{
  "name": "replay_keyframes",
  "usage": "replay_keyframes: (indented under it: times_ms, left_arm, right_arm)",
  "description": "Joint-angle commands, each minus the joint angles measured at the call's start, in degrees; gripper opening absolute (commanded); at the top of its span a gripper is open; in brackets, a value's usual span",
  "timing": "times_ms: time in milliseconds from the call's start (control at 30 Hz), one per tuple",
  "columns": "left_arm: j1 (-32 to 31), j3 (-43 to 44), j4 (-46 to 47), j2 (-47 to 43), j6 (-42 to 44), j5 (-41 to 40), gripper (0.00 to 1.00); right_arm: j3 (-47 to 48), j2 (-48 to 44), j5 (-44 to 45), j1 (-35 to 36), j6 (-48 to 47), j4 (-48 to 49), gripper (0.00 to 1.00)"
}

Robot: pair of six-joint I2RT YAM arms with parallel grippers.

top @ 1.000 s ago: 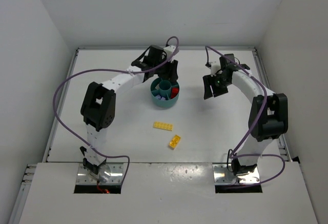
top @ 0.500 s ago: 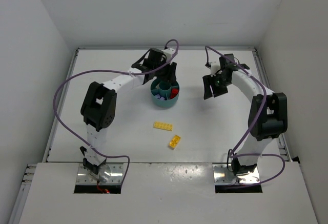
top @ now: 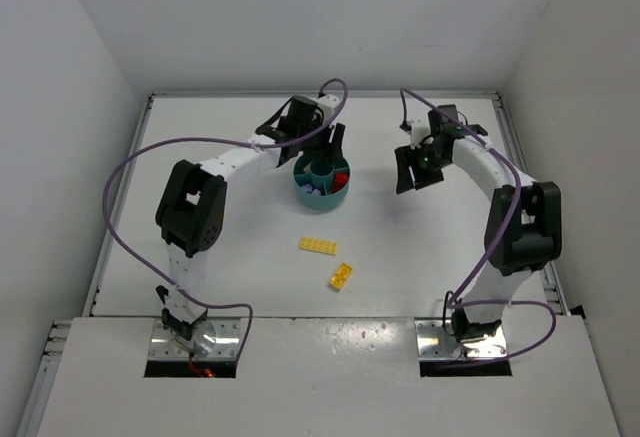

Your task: Sort the legos into containers by color

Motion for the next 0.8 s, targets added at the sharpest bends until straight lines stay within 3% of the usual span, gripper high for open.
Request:
replay_keyframes:
  times_ms: [0, 167, 333, 567, 767]
  left_arm:
    - [0.93, -0.56, 4.58, -7.2, 0.86, 1.38, 0.67]
    - [3.65, -0.65, 7.23, -14.59, -0.98, 3.24, 0.67]
    - [6.55, 1.28, 2.49, -21.53, 0.42, 2.62, 0.68]
    - [14.98, -11.62, -0.33, -33.13, -0.27, 2.62, 0.68]
    - [23.86, -23.75, -1.39, -44.82, -0.98, 2.62, 0.69]
  right_arm:
    - [-0.56, -3.84, -4.5, 0.31, -1.2, 0.34, 0.59]
    - [-4.95, -9.64, -13.46, 1.36, -6.12, 0.34, 0.59]
    - [-9.09, -14.04, -14.01, 5.92, -8.67, 1.39, 0.59]
    - [-9.53, -10.98, -3.47, 26.55, -10.78, 3.76, 0.59]
    - [-9.26, -5.09, 4.18, 33.16, -8.94, 12.2, 0.59]
